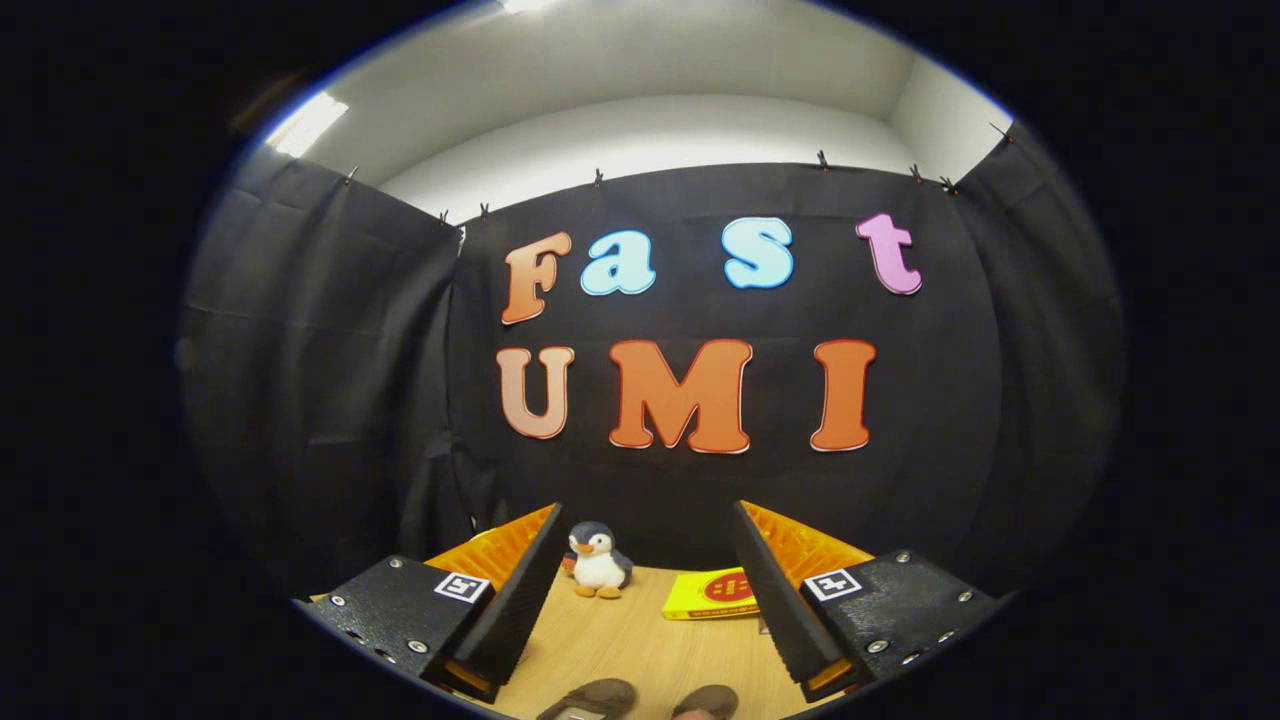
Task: Open the storage box then place both shoes into the box .Put the left shoe in first, then the right shoe, with the right side of both shoes facing outward in a uniform manner.
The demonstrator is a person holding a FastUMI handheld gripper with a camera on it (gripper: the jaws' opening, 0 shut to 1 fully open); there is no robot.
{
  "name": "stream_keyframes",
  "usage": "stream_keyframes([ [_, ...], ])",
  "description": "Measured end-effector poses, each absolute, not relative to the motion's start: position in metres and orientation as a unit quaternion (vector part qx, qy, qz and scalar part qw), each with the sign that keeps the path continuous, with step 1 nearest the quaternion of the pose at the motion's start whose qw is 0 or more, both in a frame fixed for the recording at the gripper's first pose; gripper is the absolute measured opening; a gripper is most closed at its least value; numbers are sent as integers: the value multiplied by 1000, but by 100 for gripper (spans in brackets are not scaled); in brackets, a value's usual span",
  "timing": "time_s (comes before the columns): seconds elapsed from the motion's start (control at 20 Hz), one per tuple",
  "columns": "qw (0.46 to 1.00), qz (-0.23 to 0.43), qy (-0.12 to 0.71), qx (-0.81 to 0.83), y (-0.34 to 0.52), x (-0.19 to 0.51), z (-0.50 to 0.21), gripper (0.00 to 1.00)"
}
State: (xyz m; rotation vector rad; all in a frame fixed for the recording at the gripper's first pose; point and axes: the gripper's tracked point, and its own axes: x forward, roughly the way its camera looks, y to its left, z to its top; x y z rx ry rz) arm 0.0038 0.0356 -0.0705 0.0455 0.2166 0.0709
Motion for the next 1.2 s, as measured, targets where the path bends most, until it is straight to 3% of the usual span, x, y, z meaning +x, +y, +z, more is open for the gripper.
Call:
stream_keyframes([
  [0.3, 965, 103, 231, 61, 92, -8, -145, 98],
  [0.6, 899, 197, 366, 138, 171, -37, -218, 97],
  [1.2, 755, 259, 536, 276, 261, -86, -324, 91],
])
